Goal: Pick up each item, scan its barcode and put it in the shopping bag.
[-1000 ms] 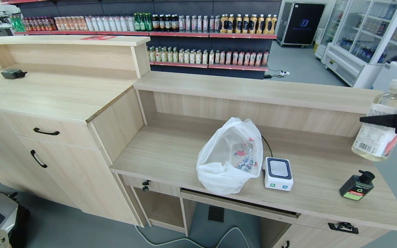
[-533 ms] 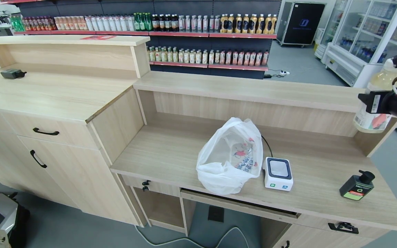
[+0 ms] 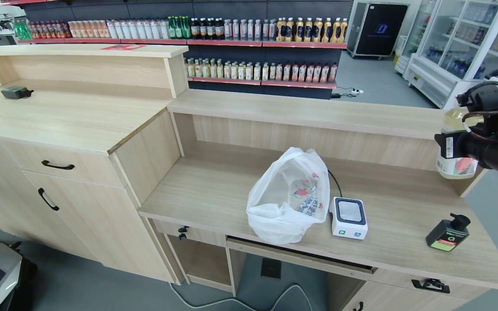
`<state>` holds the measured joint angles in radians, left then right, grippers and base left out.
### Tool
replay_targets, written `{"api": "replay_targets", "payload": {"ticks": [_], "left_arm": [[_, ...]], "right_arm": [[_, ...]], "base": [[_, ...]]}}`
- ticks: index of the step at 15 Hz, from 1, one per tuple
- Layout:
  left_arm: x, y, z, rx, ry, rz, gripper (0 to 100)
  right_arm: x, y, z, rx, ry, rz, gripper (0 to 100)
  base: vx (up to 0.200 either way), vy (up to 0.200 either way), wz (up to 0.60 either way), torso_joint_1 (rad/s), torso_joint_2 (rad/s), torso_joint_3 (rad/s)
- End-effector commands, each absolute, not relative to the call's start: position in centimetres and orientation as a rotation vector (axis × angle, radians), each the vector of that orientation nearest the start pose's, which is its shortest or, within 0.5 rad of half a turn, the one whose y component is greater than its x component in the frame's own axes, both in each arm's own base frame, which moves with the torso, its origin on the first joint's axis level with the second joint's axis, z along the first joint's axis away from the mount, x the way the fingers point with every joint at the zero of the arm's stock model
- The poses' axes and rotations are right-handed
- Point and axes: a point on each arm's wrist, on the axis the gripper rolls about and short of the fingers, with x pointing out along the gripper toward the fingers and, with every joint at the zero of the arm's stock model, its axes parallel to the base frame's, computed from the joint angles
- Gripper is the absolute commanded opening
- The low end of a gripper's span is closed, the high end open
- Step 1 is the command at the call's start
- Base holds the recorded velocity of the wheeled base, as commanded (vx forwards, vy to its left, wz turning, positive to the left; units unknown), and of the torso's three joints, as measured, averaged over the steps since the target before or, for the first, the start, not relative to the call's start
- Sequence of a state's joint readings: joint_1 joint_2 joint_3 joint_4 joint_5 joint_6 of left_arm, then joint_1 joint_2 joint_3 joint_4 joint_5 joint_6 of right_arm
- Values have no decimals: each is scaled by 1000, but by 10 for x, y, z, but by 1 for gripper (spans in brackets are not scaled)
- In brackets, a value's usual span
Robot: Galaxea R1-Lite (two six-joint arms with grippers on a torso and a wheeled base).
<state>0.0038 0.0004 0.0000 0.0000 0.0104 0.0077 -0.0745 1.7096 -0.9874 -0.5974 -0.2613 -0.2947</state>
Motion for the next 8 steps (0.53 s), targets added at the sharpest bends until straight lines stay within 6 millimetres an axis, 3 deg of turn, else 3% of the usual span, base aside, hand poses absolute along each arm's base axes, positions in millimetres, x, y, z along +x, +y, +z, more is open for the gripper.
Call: {"api": "replay_targets", "payload": {"ticks": [1, 4, 6, 8], "left_arm": [[-23, 0, 75, 8, 0, 15, 0], [-23, 0, 75, 8, 0, 15, 0], [-23, 0, 75, 8, 0, 15, 0], [-23, 0, 75, 8, 0, 15, 0]], "right_arm": [[325, -18, 214, -306, 170, -275, 0], [335, -17, 203, -260, 127, -33, 0], [353, -22, 179, -176, 137, 0, 0], [364, -21, 169, -152, 106, 5, 0]], "base": [[0, 0, 600, -2, 2, 2], [0, 0, 0, 0, 0, 0], [0, 0, 0, 0, 0, 0], [0, 0, 0, 0, 0, 0]]}}
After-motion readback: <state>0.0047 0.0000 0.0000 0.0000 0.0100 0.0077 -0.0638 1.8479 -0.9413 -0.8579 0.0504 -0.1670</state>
